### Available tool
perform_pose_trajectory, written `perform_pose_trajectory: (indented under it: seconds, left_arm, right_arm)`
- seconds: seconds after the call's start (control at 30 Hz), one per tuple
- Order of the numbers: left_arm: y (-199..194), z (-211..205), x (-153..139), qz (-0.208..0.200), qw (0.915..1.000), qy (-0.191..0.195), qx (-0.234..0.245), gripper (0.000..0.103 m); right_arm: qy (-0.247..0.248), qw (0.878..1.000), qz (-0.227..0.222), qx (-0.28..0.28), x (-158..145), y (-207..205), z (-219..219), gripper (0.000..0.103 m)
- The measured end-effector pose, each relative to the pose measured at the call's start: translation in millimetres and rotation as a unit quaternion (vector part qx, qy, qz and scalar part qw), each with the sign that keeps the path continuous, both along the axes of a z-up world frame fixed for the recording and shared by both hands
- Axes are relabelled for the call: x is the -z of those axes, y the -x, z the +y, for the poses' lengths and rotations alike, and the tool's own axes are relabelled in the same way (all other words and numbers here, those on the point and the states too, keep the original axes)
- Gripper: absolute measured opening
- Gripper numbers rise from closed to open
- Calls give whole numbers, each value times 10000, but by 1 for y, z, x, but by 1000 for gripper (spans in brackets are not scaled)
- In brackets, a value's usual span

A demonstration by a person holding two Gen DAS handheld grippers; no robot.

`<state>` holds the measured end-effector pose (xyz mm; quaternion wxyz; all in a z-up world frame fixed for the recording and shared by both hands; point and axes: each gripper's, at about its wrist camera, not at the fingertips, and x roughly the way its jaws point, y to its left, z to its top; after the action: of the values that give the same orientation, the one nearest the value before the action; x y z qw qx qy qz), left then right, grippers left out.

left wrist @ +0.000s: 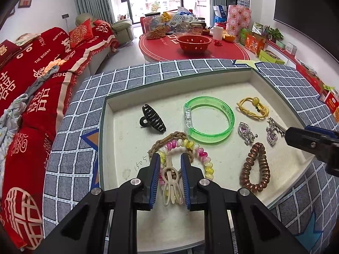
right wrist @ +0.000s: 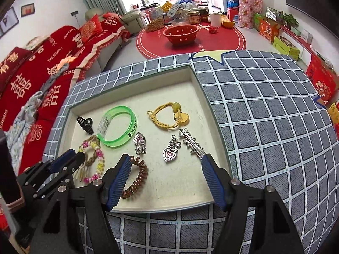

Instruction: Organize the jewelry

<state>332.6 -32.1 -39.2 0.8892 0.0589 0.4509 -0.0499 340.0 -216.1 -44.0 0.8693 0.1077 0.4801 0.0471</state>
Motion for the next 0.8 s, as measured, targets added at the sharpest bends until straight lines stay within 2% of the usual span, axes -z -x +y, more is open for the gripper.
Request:
perform_pose_trajectory:
  seconds: [0.13,0.17,0.2,0.23,0.27,0.3,0.47,0.5,0.53,0.57,0.8]
  left_arm:
    - [2,1,-5,-109,9999,6,-52,33]
    - [2,2,-7,-132,9999,1,-59,52]
    - [4,3,-9,-186,9998,-3,-104,95]
    - [6,4,-13,-306,9994,-20,-186,103]
    - [11,7,-19,-568,9980,-16,-263,103]
    - [11,8,-22,-627,9977,-8,-244,103]
    - [12,9,-29,-596,9980,-42,-197,103]
    - [13,9,-30,-599,9980,-40,-221,103]
    - [13,10,-30,-591,9980,-36,-239,103]
    - [13,11,-31,-577,9980,-43,-264,103]
    - [25,13,-30,-514,9981,-84,-317,103]
  right_arm:
    - [-67,9999,-82,20,-6,4,-2,72]
    - [-81,9999,-93,22,-6,4,-2,72]
    - [-85,9999,-109,29,-7,5,-2,72]
    - [-80,9999,-120,36,-7,5,-2,72]
    - [-74,9999,-123,39,-7,5,-2,72]
    - [-65,9999,-121,39,-7,5,-2,72]
    - [63,9999,-128,26,-6,5,-1,72]
    - [73,9999,-133,12,-6,5,-1,74]
    - [88,9999,-124,3,-5,6,-1,81]
    - [103,9999,-132,2,-5,6,-1,82]
    - [-2,9995,-304,75,-5,17,-5,88]
